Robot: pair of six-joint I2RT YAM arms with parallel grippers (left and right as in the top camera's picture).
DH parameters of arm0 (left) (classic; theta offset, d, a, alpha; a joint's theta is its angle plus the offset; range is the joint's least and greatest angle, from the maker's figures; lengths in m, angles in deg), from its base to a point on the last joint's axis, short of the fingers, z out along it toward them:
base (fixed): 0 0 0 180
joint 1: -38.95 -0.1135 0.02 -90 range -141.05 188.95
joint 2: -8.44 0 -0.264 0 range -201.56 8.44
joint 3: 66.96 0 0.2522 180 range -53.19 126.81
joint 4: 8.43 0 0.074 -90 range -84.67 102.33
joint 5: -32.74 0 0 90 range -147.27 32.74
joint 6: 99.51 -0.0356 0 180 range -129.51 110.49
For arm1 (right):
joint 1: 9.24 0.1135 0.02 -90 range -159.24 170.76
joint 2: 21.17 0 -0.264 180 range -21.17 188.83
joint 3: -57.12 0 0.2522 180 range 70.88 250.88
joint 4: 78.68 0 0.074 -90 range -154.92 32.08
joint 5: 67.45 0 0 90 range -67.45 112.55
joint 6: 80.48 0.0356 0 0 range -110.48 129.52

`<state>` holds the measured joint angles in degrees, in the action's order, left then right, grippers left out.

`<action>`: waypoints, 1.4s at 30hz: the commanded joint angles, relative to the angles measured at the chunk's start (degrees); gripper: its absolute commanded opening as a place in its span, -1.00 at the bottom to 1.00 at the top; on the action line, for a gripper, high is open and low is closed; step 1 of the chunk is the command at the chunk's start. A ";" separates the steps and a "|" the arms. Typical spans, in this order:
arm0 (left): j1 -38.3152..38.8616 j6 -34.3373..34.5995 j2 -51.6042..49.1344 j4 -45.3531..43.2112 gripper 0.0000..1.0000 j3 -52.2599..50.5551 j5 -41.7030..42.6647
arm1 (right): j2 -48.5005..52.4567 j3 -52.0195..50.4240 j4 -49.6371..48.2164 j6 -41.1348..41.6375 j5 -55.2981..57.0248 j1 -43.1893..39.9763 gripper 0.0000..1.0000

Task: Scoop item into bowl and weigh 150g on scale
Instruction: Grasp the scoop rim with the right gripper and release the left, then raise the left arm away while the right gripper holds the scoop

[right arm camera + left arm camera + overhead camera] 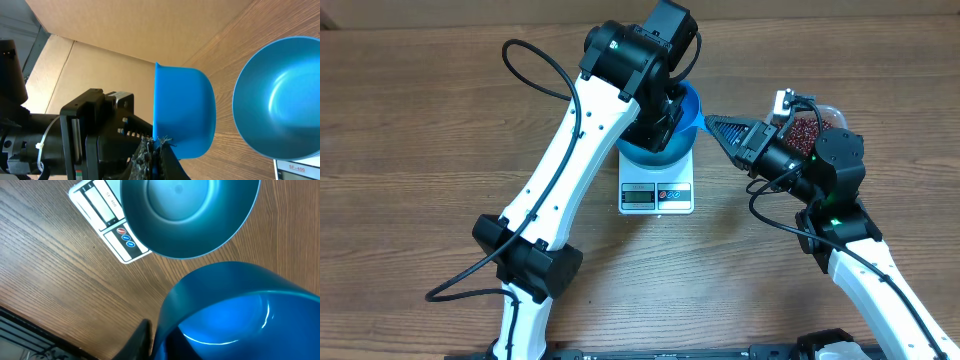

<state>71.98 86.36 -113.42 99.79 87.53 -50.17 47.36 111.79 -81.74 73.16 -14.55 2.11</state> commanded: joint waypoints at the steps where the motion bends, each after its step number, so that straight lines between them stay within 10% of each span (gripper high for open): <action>1: 0.37 0.57 1.33 0.00 -0.20 1.16 -0.04 | -0.04 1.07 -0.13 -0.48 -0.02 0.31 -0.93; 4: 0.35 0.52 1.33 0.02 0.99 1.16 -0.04 | -0.04 1.07 0.33 -0.68 -0.02 0.31 -0.93; 13: -2.51 -9.07 2.89 0.04 0.99 1.20 0.26 | -0.04 1.07 0.85 -0.94 0.00 0.24 -0.93; 30: -12.13 -68.78 16.90 0.28 0.99 1.20 -15.37 | -0.04 1.07 0.92 -2.60 0.61 0.20 -0.93; 42: -12.13 -71.49 16.50 0.04 0.99 1.18 -18.45 | -0.04 1.07 1.29 -2.60 0.74 0.20 -0.92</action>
<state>59.94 16.88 -96.94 100.05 87.86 -67.02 47.36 111.79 -80.29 71.15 -14.49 2.09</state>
